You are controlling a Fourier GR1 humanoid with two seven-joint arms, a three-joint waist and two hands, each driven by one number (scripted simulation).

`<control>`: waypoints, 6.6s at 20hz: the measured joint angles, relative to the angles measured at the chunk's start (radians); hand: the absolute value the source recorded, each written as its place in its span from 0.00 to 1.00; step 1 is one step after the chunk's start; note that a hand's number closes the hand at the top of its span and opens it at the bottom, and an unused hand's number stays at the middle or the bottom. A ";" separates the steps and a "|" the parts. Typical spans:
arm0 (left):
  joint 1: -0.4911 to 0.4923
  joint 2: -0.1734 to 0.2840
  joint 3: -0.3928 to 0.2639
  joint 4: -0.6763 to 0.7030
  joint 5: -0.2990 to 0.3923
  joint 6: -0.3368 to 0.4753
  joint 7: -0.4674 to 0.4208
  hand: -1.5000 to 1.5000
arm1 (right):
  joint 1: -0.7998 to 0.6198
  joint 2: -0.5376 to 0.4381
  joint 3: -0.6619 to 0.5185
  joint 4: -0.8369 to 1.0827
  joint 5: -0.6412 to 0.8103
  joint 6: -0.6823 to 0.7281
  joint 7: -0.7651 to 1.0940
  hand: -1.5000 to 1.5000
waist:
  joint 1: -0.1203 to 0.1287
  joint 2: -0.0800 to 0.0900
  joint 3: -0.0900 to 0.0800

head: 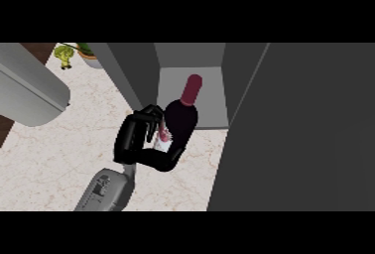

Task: Pick up the wine, place it into the cabinet and close the cabinet

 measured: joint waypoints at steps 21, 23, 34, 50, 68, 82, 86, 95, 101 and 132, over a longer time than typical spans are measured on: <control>-0.416 -0.004 0.007 0.511 0.176 0.074 -0.103 1.00 | 0.100 -0.019 -0.015 0.006 -0.035 0.057 -0.149 0.00 | -0.024 0.006 0.000; -0.457 -0.004 0.008 0.564 0.200 0.084 -0.119 1.00 | 0.110 -0.024 -0.017 0.005 -0.038 0.064 -0.163 0.00 | -0.032 0.008 0.000; -0.661 -0.004 -0.016 0.840 0.242 0.178 -0.109 1.00 | 0.133 -0.011 -0.027 0.011 -0.057 0.095 -0.213 0.00 | -0.054 0.016 0.000; -0.805 0.012 0.086 1.075 0.310 0.207 -0.165 1.00 | 0.181 -0.008 -0.032 0.016 -0.078 0.142 -0.283 0.00 | -0.086 0.032 0.000; -0.893 0.071 0.085 1.202 0.256 0.328 -0.224 0.00 | 0.210 -0.011 -0.015 0.021 -0.091 0.191 -0.346 0.00 | -0.111 0.045 -0.002; -0.916 0.048 0.173 1.130 0.332 0.077 -0.322 1.00 | 0.243 -0.019 -0.015 0.017 -0.094 0.192 -0.368 0.00 | -0.089 0.032 -0.002; -0.936 0.036 0.183 1.122 0.340 0.008 -0.314 0.00 | 0.246 -0.024 -0.026 0.014 -0.095 0.186 -0.356 0.00 | -0.068 0.026 -0.002; -0.947 0.003 0.191 1.094 0.350 -0.032 -0.284 0.00 | 0.269 -0.044 -0.075 0.006 -0.098 0.183 -0.343 0.00 | -0.029 0.010 0.000; -0.909 0.001 0.178 1.043 0.363 -0.070 -0.255 0.00 | 0.288 -0.050 -0.095 0.001 -0.100 0.175 -0.329 0.00 | -0.011 0.000 0.000; -0.091 0.056 -0.167 0.130 0.483 -0.099 -0.101 0.00 | 0.329 -0.094 -0.102 -0.003 -0.089 0.141 -0.327 0.00 | 0.031 -0.011 0.000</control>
